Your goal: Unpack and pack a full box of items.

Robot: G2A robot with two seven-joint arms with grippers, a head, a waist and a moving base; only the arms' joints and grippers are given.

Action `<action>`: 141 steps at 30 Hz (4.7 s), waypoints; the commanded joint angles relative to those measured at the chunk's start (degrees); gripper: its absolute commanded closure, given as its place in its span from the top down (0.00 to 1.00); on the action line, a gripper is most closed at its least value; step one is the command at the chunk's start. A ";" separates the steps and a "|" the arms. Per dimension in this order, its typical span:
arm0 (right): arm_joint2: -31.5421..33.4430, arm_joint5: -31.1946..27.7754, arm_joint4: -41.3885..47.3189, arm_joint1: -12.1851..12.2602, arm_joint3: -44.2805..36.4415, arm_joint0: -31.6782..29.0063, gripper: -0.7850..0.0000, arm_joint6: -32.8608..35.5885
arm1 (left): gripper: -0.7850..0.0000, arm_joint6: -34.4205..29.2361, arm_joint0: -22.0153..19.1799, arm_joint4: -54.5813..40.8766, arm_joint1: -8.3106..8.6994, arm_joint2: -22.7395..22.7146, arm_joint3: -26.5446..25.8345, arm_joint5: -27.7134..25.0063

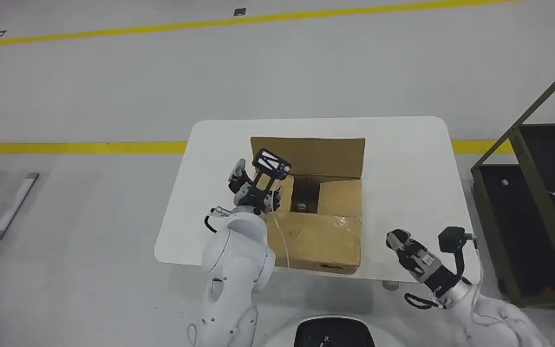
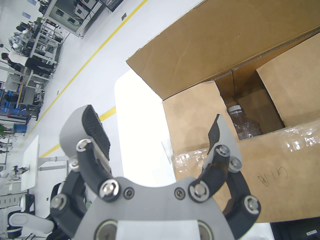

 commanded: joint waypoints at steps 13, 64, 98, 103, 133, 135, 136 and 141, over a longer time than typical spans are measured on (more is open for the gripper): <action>4.44 -1.57 17.21 1.57 -0.53 2.79 0.00 18.79 | 1.00 1.69 5.00 -3.06 0.34 -1.41 -4.29 0.84; -9.14 3.43 19.64 2.83 2.91 19.16 0.43 37.60 | 1.00 6.28 12.95 0.73 1.45 -5.75 -9.54 4.27; -5.67 -10.50 -24.38 4.49 -6.20 13.88 0.00 8.25 | 1.00 6.58 10.18 3.08 1.83 -6.91 -10.07 11.49; -5.37 -10.64 -30.99 4.76 -8.63 11.20 0.00 4.60 | 1.00 3.62 9.60 3.36 1.66 -6.04 -8.93 11.97; -2.43 -18.42 9.79 6.12 -3.95 7.61 1.00 -0.34 | 1.00 -5.30 8.26 -1.02 2.07 -4.18 -9.03 -2.19; -2.02 -16.80 17.08 6.36 -2.98 8.25 0.86 1.36 | 1.00 -5.54 8.54 -1.27 2.09 -3.95 -9.35 -2.34; -2.07 -15.32 20.28 6.46 -2.54 8.63 0.48 2.58 | 1.00 -5.50 8.69 -1.43 2.11 -3.80 -9.47 -2.58; -3.37 -5.42 32.47 6.64 -0.79 11.80 0.00 8.68 | 1.00 -4.88 9.62 -1.96 2.34 -3.35 -10.46 -4.73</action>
